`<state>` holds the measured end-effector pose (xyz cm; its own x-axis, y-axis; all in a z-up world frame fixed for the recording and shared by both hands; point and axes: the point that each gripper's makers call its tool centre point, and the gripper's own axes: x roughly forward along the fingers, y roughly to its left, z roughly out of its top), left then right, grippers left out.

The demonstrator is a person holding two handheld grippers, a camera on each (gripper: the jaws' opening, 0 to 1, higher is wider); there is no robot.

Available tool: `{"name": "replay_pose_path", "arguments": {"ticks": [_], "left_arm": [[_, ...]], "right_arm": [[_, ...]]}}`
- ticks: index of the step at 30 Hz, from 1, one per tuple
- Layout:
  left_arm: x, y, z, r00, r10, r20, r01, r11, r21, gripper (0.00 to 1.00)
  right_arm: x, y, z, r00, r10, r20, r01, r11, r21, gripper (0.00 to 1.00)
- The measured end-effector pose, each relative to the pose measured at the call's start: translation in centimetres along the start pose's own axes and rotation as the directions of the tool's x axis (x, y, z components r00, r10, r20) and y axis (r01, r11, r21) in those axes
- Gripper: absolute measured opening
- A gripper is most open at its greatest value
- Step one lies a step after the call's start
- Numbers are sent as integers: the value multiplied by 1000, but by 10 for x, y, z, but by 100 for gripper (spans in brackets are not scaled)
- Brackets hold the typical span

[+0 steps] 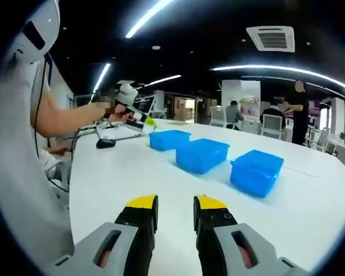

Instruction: Pick up the resistors one by one and place each resistor into its matching bin, sorting the parts by color and model until every resistor is separated into the correct bin for its type

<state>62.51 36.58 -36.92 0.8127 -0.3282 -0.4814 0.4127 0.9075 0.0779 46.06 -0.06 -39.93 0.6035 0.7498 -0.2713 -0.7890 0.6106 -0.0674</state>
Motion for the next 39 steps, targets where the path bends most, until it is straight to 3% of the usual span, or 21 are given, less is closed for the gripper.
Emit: {"name": "replay_pose_path", "arguments": {"ticks": [2, 3, 4, 6, 8, 9, 11, 12, 13, 15, 16, 18, 20, 21, 22, 23, 24, 28, 31, 37, 39], "left_arm": [[-7, -12, 5, 998, -59, 19, 58, 995, 76, 12], [-11, -23, 6, 993, -114, 17, 110, 981, 160, 12], [-14, -36, 4, 986, -169, 3, 163, 955, 247, 12], [-20, -61, -7, 966, -250, -70, 257, 881, 398, 12], [-25, -84, -25, 937, -298, -180, 348, 761, 548, 12], [-27, -96, -36, 919, -312, -242, 394, 681, 617, 12], [-30, -103, -47, 900, -311, -305, 436, 614, 658, 11], [-32, -109, -60, 878, -301, -372, 479, 543, 690, 9], [-34, -115, -76, 847, -281, -451, 531, 453, 716, 6], [-38, -125, -103, 776, -223, -590, 631, 278, 725, 5], [-38, -129, -111, 748, -204, -632, 664, 227, 713, 6], [-37, -137, -116, 714, -225, -663, 700, 200, 686, 12], [-41, -144, -124, 655, -247, -715, 755, 171, 633, 15], [-45, -147, -128, 623, -252, -741, 781, 135, 610, 15], [-48, -151, -130, 596, -259, -760, 800, 117, 588, 15], [-51, -154, -132, 574, -264, -775, 815, 96, 571, 15], [-52, -157, -131, 562, -273, -781, 821, 69, 567, 15], [-49, -165, -124, 554, -310, -773, 818, 27, 575, 15], [-46, -165, -128, 533, -296, -793, 829, -6, 559, 13], [-42, -161, -139, 504, -242, -829, 849, -40, 527, 9], [-39, -162, -138, 510, -247, -824, 844, -40, 534, 9]], "right_arm": [[3, 4, 5, 1000, 12, 7, -12, 1000, -13, 27], [6, 6, 7, 1000, 17, 7, -17, 1000, -15, 27], [8, 7, 7, 1000, 21, 3, -21, 1000, -17, 27], [13, 10, 7, 1000, 27, -5, -27, 999, -23, 27], [16, 15, 8, 999, 39, -7, -39, 999, -29, 27], [17, 16, 8, 999, 42, -8, -42, 999, -30, 27], [19, 18, 6, 999, 44, -12, -44, 999, -27, 27], [20, 19, 5, 999, 45, -14, -45, 999, -26, 27], [21, 20, 4, 999, 45, -17, -46, 999, -25, 27], [23, 22, 3, 999, 48, -25, -49, 999, -23, 27], [23, 23, 4, 998, 50, -28, -50, 998, -25, 27], [23, 25, 5, 998, 52, -28, -53, 998, -28, 27], [22, 26, 6, 998, 50, -30, -51, 998, -33, 27], [22, 26, 6, 998, 46, -32, -47, 998, -34, 27], [22, 26, 6, 999, 41, -35, -43, 998, -35, 27], [21, 26, 6, 999, 39, -35, -40, 999, -35, 27], [21, 26, 6, 999, 35, -36, -36, 999, -33, 27], [19, 28, 5, 999, 22, -36, -23, 999, -26, 27], [17, 28, 3, 999, 14, -39, -15, 1000, -22, 27], [14, 29, 3, 999, 8, -40, -9, 1000, -19, 27], [13, 28, 2, 999, 6, -40, -7, 1000, -19, 27]]}}
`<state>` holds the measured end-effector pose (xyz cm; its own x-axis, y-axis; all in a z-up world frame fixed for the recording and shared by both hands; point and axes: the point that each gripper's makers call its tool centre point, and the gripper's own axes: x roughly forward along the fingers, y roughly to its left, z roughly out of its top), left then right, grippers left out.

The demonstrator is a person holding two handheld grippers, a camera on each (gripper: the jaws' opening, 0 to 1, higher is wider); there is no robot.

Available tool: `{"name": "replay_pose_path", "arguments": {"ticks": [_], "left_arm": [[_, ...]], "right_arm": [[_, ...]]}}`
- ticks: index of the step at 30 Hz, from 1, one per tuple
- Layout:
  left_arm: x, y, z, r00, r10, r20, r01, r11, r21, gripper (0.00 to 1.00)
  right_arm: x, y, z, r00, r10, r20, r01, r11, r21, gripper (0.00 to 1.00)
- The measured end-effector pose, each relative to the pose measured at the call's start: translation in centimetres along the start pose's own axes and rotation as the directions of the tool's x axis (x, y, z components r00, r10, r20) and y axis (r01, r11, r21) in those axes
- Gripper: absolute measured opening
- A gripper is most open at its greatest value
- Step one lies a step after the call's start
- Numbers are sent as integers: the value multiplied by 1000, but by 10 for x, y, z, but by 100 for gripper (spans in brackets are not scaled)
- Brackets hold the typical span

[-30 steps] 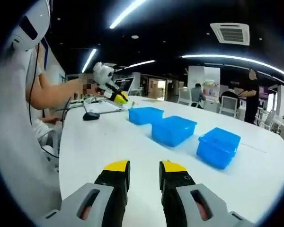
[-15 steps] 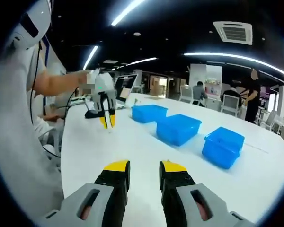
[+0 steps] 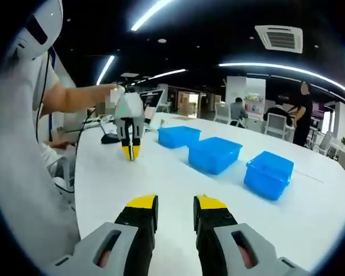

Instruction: Pick up the resistors one by one and place each resistor into its matching bin, sorting the parts by color and model until every resistor is separated into the correct bin for its type

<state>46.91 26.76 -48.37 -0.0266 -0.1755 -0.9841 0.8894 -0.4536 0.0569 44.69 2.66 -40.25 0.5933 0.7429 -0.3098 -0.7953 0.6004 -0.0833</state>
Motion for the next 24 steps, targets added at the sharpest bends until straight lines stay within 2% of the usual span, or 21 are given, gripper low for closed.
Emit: {"name": "replay_pose_path", "arguments": {"ticks": [9, 13, 17, 20, 22, 24], "left_arm": [[2, -3, 0, 999, -41, 5, 41, 999, 3, 6], [2, -2, 0, 998, -20, 61, 22, 999, -37, 5], [1, -7, 6, 988, -11, 153, 26, 995, -97, 4], [-5, -10, 15, 961, 27, 275, 22, 985, -173, 4], [-11, -8, 18, 930, 79, 359, 9, 972, -235, 4], [-20, -5, 20, 888, 137, 439, -2, 956, -293, 4]], "right_arm": [[3, 2, -3, 1000, 10, -9, -10, 1000, 0, 27], [4, 3, -2, 1000, 16, -6, -16, 1000, -3, 27], [3, 0, -4, 1000, 8, -6, -8, 1000, 5, 27], [2, -1, -5, 1000, 7, -9, -7, 1000, 6, 27], [3, -1, -5, 1000, 9, -10, -9, 1000, 6, 27], [4, -1, -5, 1000, 11, -8, -11, 1000, 5, 27]]}}
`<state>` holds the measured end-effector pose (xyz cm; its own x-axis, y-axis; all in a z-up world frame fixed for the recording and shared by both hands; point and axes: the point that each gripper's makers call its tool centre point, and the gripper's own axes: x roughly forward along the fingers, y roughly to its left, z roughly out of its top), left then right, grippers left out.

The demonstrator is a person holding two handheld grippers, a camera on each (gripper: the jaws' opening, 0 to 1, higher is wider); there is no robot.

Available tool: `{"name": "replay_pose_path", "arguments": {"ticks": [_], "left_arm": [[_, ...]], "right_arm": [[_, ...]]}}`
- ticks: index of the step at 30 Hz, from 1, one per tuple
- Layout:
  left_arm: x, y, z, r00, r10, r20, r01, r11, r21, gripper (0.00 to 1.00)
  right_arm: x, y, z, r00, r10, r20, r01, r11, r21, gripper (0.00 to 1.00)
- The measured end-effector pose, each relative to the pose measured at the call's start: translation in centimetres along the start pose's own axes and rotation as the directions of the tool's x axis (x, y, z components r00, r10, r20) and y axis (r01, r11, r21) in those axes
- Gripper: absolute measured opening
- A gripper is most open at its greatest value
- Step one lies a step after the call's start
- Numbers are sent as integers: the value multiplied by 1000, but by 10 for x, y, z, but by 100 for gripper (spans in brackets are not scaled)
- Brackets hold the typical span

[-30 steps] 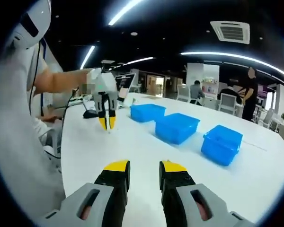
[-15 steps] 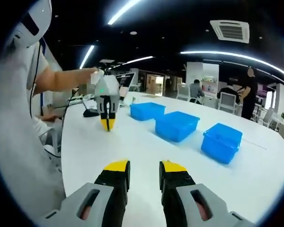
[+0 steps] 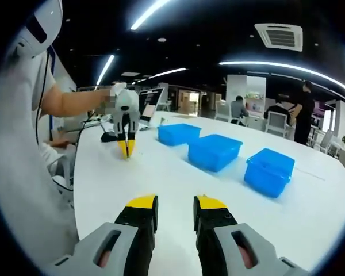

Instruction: Pick up the resistors one by one and place each resistor into its matching bin, sorting the parts by color and model until every resistor is separated into the correct bin for its type

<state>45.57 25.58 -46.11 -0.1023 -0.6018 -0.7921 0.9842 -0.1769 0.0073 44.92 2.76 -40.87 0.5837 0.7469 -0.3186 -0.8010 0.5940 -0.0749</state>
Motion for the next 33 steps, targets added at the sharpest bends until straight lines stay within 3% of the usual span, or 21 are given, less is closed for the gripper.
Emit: {"name": "replay_pose_path", "arguments": {"ticks": [3, 4, 5, 6, 7, 9, 10, 11, 13, 14, 15, 16, 17, 18, 19, 20, 23, 25, 28, 31, 33], "left_arm": [[-12, 7, 12, 984, 80, 159, -67, 994, -85, 4], [-20, 14, 17, 964, 136, 229, -111, 987, -119, 4], [-30, 26, 22, 924, 219, 314, -170, 970, -175, 4], [-44, 41, 28, 859, 314, 405, -226, 941, -252, 4], [-64, 56, 31, 759, 415, 502, -257, 899, -355, 4], [-75, 65, 30, 702, 472, 534, -272, 870, -411, 4], [-86, 75, 27, 639, 532, 555, -284, 834, -473, 4], [-101, 88, 22, 556, 608, 567, -294, 782, -550, 4], [-135, 116, 3, 383, 760, 525, -318, 643, -697, 4], [-147, 129, -8, 326, 819, 472, -349, 569, -745, 4], [-152, 139, -20, 304, 864, 402, -399, 499, -769, 4], [-154, 146, -30, 294, 899, 324, -438, 428, -790, 4], [-162, 154, -36, 246, 927, 283, -454, 368, -811, 4], [-171, 160, -38, 176, 952, 252, -420, 304, -855, 4], [-174, 164, -42, 159, 961, 226, -375, 270, -887, 4], [-175, 167, -50, 160, 969, 188, -371, 235, -898, 4], [-173, 171, -64, 184, 979, 85, -450, 161, -878, 5], [-171, 173, -72, 187, 982, 24, -465, 110, -878, 6], [-167, 176, -76, 209, 978, 18, -450, 113, -886, 14], [-167, 174, -78, 207, 978, 3, -454, 99, -886, 15], [-170, 173, -75, 206, 979, 13, -459, 108, -882, 15]], "right_arm": [[4, 1, -1, 1000, 9, 0, -9, 1000, 3, 27], [4, 2, -1, 1000, 11, -1, -11, 1000, 3, 27], [5, 2, -1, 1000, 15, -1, -15, 1000, 3, 27], [6, 3, -1, 1000, 19, 1, -19, 1000, 2, 27], [8, 3, -2, 1000, 22, 0, -22, 1000, 4, 27], [10, 3, -3, 1000, 24, -1, -24, 1000, 7, 27], [12, 3, -3, 1000, 25, -1, -25, 1000, 9, 27], [13, 3, -3, 1000, 26, -1, -26, 1000, 11, 27], [15, 5, 0, 999, 39, 8, -39, 999, 13, 27], [16, 6, 0, 999, 44, 8, -44, 999, 10, 27], [16, 7, 1, 999, 49, 6, -49, 999, 4, 27], [16, 7, 1, 999, 51, 5, -51, 999, 1, 27], [16, 6, 1, 999, 51, 5, -51, 999, 1, 27], [16, 4, 1, 999, 47, 6, -47, 999, 3, 27], [15, 3, 0, 999, 43, 6, -43, 999, 3, 27], [14, 1, 0, 999, 39, 7, -39, 999, 5, 27], [10, -1, 0, 1000, 26, 15, -27, 999, 19, 27], [8, -2, -2, 1000, 18, 10, -18, 1000, 25, 27], [3, -1, -5, 1000, 16, 7, -16, 1000, 25, 27], [3, -2, -9, 1000, 10, 1, -10, 999, 32, 27], [3, -1, -10, 1000, 8, -2, -8, 999, 34, 27]]}}
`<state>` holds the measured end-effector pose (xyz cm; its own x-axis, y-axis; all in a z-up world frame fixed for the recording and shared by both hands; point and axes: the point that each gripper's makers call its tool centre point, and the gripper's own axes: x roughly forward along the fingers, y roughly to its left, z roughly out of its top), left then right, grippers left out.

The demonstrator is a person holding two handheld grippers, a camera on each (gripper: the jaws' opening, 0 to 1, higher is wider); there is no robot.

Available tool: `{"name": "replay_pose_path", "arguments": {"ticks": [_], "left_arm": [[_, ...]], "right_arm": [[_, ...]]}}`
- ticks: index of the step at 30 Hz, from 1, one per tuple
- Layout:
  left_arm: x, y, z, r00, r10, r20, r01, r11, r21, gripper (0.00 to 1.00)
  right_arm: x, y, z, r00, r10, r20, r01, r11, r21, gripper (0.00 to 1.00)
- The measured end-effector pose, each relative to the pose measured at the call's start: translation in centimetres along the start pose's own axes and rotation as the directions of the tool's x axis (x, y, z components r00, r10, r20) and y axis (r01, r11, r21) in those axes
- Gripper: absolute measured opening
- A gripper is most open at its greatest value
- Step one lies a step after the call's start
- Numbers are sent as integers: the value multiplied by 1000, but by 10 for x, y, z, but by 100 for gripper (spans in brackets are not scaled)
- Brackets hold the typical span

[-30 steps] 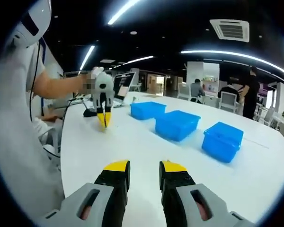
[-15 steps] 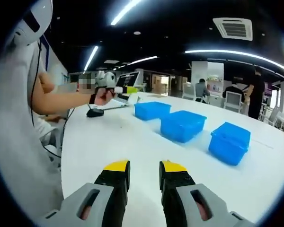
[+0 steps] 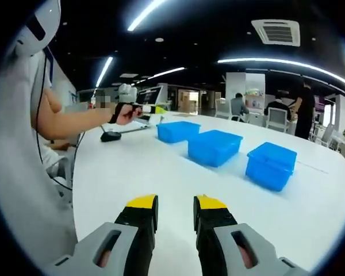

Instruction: Pick up the resistors one by one and place each resistor into its matching bin, sorting the parts by color and model until every resistor is separated into the correct bin for its type

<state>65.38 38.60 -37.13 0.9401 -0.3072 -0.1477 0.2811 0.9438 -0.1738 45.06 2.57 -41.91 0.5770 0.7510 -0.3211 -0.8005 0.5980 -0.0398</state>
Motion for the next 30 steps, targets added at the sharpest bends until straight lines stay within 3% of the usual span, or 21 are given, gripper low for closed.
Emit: {"name": "replay_pose_path", "arguments": {"ticks": [7, 9, 11, 12, 14, 16, 17, 19, 20, 21, 22, 23, 25, 26, 27, 28, 30], "left_arm": [[-11, -8, 12, 1000, -20, 18, 19, 999, 39, 15], [-16, -14, 12, 999, -40, -2, 40, 994, 98, 15], [-22, -28, 4, 994, -82, -74, 94, 980, 175, 14], [-25, -34, -4, 986, -100, -132, 122, 977, 177, 11], [-30, -44, -19, 962, -136, -238, 178, 970, 164, 11], [-32, -53, -27, 940, -159, -303, 225, 954, 197, 11], [-34, -59, -32, 925, -170, -340, 252, 944, 214, 11], [-43, -74, -47, 868, -204, -452, 337, 911, 236, 12], [-49, -81, -59, 822, -218, -527, 382, 897, 224, 14], [-58, -86, -73, 760, -226, -609, 417, 888, 192, 16], [-65, -89, -83, 714, -224, -664, 433, 886, 167, 16], [-73, -91, -99, 638, -210, -741, 459, 876, 147, 16], [-76, -96, -113, 597, -198, -777, 507, 844, 175, 15], [-76, -101, -118, 582, -211, -785, 518, 841, 158, 15], [-76, -108, -122, 575, -247, -780, 520, 846, 115, 15], [-75, -113, -123, 575, -271, -772, 517, 851, 87, 15], [-76, -115, -125, 576, -255, -777, 520, 847, 107, 15]], "right_arm": [[4, 2, 6, 1000, 13, 11, -12, 1000, -9, 27], [5, 3, 7, 1000, 18, 12, -18, 1000, -15, 27], [7, 4, 5, 1000, 23, 11, -23, 1000, -15, 27], [8, 4, 5, 1000, 24, 9, -24, 1000, -15, 27], [9, 6, 4, 1000, 30, 10, -30, 999, -12, 27], [10, 8, 3, 999, 33, 8, -33, 999, -11, 27], [10, 8, 3, 999, 35, 5, -35, 999, -12, 27], [10, 10, 2, 999, 39, 7, -38, 999, -12, 27], [10, 11, 2, 999, 41, 9, -41, 999, -11, 27], [10, 11, 1, 999, 43, 10, -42, 999, -10, 27], [10, 10, 0, 999, 40, 7, -40, 999, -8, 27], [11, 9, -2, 999, 37, 3, -37, 999, -7, 27], [10, 7, -3, 999, 33, -1, -33, 999, -4, 27], [10, 7, -2, 1000, 32, 1, -32, 999, -5, 27], [10, 6, -1, 999, 32, 4, -32, 999, -6, 27], [9, 6, -1, 999, 32, 6, -32, 999, -5, 27], [9, 5, -1, 1000, 30, 7, -30, 1000, -7, 27]]}}
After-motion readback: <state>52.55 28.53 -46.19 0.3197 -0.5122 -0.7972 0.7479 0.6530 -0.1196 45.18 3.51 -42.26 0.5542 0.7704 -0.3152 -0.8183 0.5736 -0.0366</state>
